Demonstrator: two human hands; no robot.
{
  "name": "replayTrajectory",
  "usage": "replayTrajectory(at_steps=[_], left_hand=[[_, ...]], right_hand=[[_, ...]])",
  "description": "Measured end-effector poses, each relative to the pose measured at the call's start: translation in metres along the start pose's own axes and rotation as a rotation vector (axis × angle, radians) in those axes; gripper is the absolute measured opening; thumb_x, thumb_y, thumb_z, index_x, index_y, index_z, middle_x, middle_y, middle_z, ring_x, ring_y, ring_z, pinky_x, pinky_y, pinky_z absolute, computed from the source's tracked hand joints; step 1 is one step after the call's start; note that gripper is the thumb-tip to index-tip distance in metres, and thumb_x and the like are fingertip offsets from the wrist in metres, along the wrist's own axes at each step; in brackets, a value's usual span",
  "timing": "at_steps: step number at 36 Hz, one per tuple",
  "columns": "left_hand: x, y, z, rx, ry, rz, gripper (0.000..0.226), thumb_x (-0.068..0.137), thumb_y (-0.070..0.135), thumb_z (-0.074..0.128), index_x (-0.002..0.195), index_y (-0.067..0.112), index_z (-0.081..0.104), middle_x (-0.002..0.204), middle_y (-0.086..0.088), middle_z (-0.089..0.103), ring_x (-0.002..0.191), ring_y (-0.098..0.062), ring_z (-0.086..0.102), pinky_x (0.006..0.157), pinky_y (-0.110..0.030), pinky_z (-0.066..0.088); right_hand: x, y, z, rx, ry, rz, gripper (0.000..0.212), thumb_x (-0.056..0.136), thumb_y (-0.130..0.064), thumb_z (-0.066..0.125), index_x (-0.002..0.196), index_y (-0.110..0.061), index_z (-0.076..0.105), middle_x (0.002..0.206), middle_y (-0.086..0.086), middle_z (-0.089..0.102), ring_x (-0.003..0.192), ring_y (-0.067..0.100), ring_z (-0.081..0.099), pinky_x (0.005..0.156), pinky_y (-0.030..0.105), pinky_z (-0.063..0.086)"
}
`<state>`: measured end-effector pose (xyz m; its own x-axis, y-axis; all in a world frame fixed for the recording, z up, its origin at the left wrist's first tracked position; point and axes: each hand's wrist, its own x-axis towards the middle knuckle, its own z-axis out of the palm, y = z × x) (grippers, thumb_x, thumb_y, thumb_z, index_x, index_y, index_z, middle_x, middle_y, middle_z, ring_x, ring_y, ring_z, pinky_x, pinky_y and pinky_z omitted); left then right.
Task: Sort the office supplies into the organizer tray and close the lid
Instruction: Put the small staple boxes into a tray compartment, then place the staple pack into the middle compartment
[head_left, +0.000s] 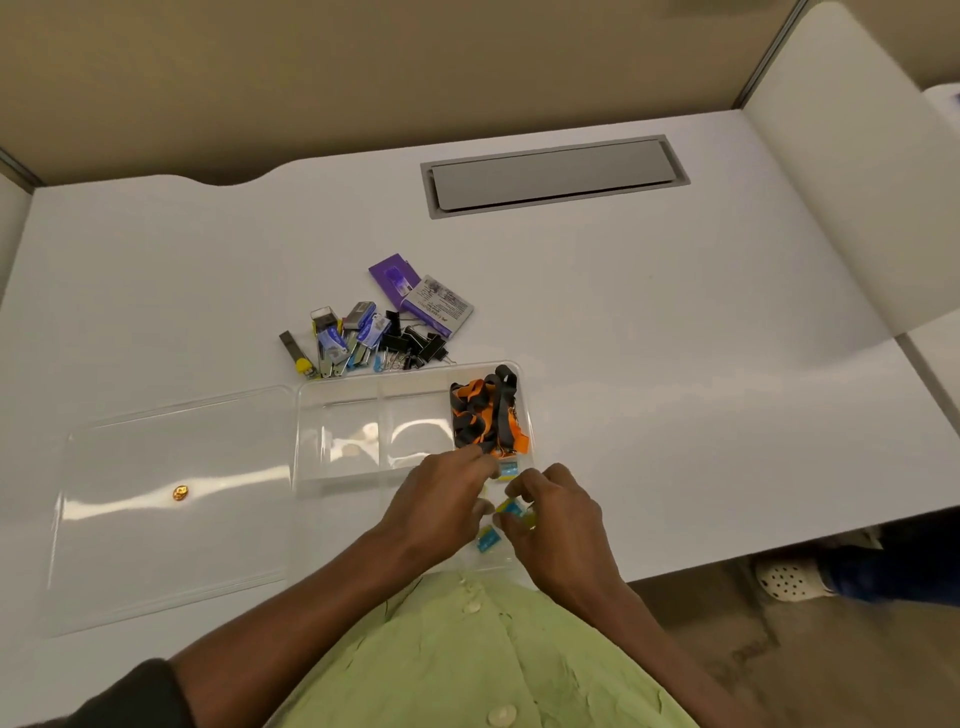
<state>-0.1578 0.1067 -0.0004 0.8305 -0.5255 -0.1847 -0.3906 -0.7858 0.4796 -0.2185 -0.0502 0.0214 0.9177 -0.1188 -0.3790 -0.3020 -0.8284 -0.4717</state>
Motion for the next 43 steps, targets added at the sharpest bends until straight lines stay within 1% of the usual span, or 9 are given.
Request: replayTrajectory(at_steps=[6, 9, 13, 16, 20, 25, 30, 35, 43], left_hand=[[-0.013, -0.006, 0.001, 0.072, 0.121, -0.183, 0.018, 0.093, 0.037, 0.078, 0.107, 0.028, 0.071, 0.105, 0.008, 0.073, 0.090, -0.016, 0.070, 0.071, -0.030, 0.054], [-0.020, -0.012, 0.007, 0.073, 0.146, -0.276, 0.023, 0.092, 0.047, 0.076, 0.105, 0.029, 0.069, 0.102, 0.011, 0.071, 0.089, -0.015, 0.068, 0.071, -0.030, 0.053], [-0.023, -0.014, 0.012, 0.028, 0.097, -0.384, 0.030, 0.089, 0.056, 0.077, 0.101, 0.030, 0.069, 0.098, 0.012, 0.072, 0.090, -0.014, 0.068, 0.074, -0.031, 0.055], [-0.021, -0.012, 0.014, -0.040, 0.067, -0.495, 0.028, 0.086, 0.055, 0.082, 0.090, 0.029, 0.072, 0.089, 0.011, 0.074, 0.084, -0.014, 0.070, 0.075, -0.033, 0.058], [-0.018, -0.011, 0.018, -0.152, 0.065, -0.626, 0.031, 0.082, 0.051, 0.088, 0.074, 0.024, 0.074, 0.075, 0.011, 0.072, 0.075, -0.013, 0.070, 0.068, -0.032, 0.059], [-0.018, -0.016, 0.023, -0.276, 0.051, -0.757, 0.040, 0.070, 0.060, 0.091, 0.066, 0.026, 0.072, 0.068, 0.015, 0.070, 0.070, -0.004, 0.066, 0.057, -0.025, 0.043], [-0.016, -0.019, 0.025, -0.286, 0.056, -0.809, 0.044, 0.064, 0.067, 0.091, 0.068, 0.028, 0.070, 0.069, 0.016, 0.069, 0.068, 0.001, 0.062, 0.053, -0.024, 0.037], [-0.015, -0.021, 0.026, -0.267, 0.045, -0.821, 0.047, 0.062, 0.068, 0.091, 0.072, 0.028, 0.068, 0.072, 0.015, 0.068, 0.066, 0.001, 0.060, 0.053, -0.023, 0.037], [-0.013, -0.028, 0.023, -0.282, 0.026, -0.853, 0.058, 0.054, 0.077, 0.090, 0.076, 0.032, 0.061, 0.083, 0.013, 0.064, 0.072, -0.001, 0.057, 0.055, -0.024, 0.032]], right_hand=[[-0.002, -0.006, -0.003, -0.073, -0.007, -0.069, 0.028, 0.099, -0.030, 0.067, 0.127, -0.027, 0.065, 0.127, -0.004, 0.060, 0.102, 0.013, 0.062, 0.074, 0.018, 0.041], [0.000, -0.005, -0.006, -0.066, -0.015, -0.091, 0.025, 0.099, -0.027, 0.066, 0.125, -0.027, 0.067, 0.124, -0.005, 0.063, 0.105, 0.012, 0.064, 0.082, 0.022, 0.052], [0.012, -0.005, -0.014, -0.002, 0.017, -0.071, 0.016, 0.094, -0.031, 0.072, 0.110, -0.030, 0.072, 0.109, -0.010, 0.068, 0.092, 0.010, 0.068, 0.078, 0.028, 0.056], [0.030, -0.007, -0.025, 0.019, 0.061, -0.066, 0.010, 0.091, -0.035, 0.072, 0.100, -0.033, 0.072, 0.100, -0.013, 0.068, 0.087, 0.009, 0.068, 0.078, 0.035, 0.058], [0.068, -0.019, -0.044, 0.068, 0.138, -0.088, 0.007, 0.087, -0.033, 0.070, 0.093, -0.032, 0.073, 0.095, -0.014, 0.072, 0.084, 0.008, 0.067, 0.075, 0.031, 0.057], [0.139, -0.042, -0.063, 0.083, 0.189, -0.197, 0.007, 0.088, -0.030, 0.073, 0.094, -0.028, 0.074, 0.092, -0.010, 0.075, 0.083, 0.011, 0.069, 0.074, 0.032, 0.059], [0.223, -0.073, -0.063, -0.031, 0.084, -0.261, 0.024, 0.091, -0.035, 0.075, 0.108, -0.020, 0.068, 0.115, 0.004, 0.076, 0.094, 0.023, 0.074, 0.074, 0.032, 0.063], [0.274, -0.090, -0.051, -0.172, -0.022, -0.282, 0.060, 0.086, -0.046, 0.078, 0.134, -0.017, 0.056, 0.128, 0.007, 0.068, 0.114, 0.025, 0.066, 0.083, 0.036, 0.055], [0.303, -0.102, -0.028, -0.229, -0.083, -0.250, 0.071, 0.077, -0.046, 0.086, 0.134, -0.015, 0.056, 0.129, 0.008, 0.065, 0.121, 0.026, 0.062, 0.089, 0.037, 0.057]])
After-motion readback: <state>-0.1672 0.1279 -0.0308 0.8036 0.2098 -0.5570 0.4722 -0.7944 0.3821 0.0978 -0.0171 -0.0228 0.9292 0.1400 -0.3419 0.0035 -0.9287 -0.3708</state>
